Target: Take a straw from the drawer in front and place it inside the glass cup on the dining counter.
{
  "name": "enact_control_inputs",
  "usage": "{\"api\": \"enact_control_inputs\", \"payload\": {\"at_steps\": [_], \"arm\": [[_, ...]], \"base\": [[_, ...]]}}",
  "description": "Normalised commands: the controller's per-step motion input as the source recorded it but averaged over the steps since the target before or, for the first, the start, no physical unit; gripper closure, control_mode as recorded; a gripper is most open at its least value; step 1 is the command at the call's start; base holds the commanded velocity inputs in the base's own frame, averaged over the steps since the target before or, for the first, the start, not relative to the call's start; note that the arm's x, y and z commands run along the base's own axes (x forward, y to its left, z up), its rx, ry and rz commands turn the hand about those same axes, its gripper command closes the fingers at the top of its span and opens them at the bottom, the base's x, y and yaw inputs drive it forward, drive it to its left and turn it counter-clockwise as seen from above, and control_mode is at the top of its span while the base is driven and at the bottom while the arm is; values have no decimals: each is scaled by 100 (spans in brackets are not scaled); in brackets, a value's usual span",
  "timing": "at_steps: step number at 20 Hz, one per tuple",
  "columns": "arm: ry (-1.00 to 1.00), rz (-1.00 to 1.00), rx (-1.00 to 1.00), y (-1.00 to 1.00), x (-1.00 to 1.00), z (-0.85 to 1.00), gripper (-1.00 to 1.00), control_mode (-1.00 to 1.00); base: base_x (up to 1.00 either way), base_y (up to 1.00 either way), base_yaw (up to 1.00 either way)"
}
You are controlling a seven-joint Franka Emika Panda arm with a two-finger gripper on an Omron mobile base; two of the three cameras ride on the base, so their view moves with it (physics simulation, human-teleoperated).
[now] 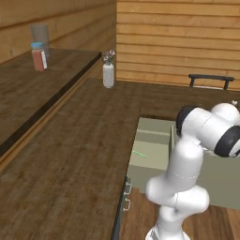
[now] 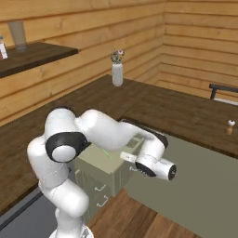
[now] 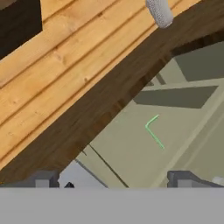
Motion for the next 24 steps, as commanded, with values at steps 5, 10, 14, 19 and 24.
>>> {"api": "enact_control_inputs", "payload": {"at_steps": [5, 10, 14, 19, 24], "arm": [[-3, -13, -39, 59, 1, 100, -100, -100], [21, -12, -28, 49, 30, 62, -100, -100], [39, -8, -11, 36, 47, -1, -100, -100], [25, -7, -5, 8, 35, -13, -100, -100], [25, -8, -3, 0, 28, -19, -100, -100]], "base": [[0, 0, 0], [0, 0, 0], [0, 0, 0], [0, 0, 0], [0, 0, 0]]}}
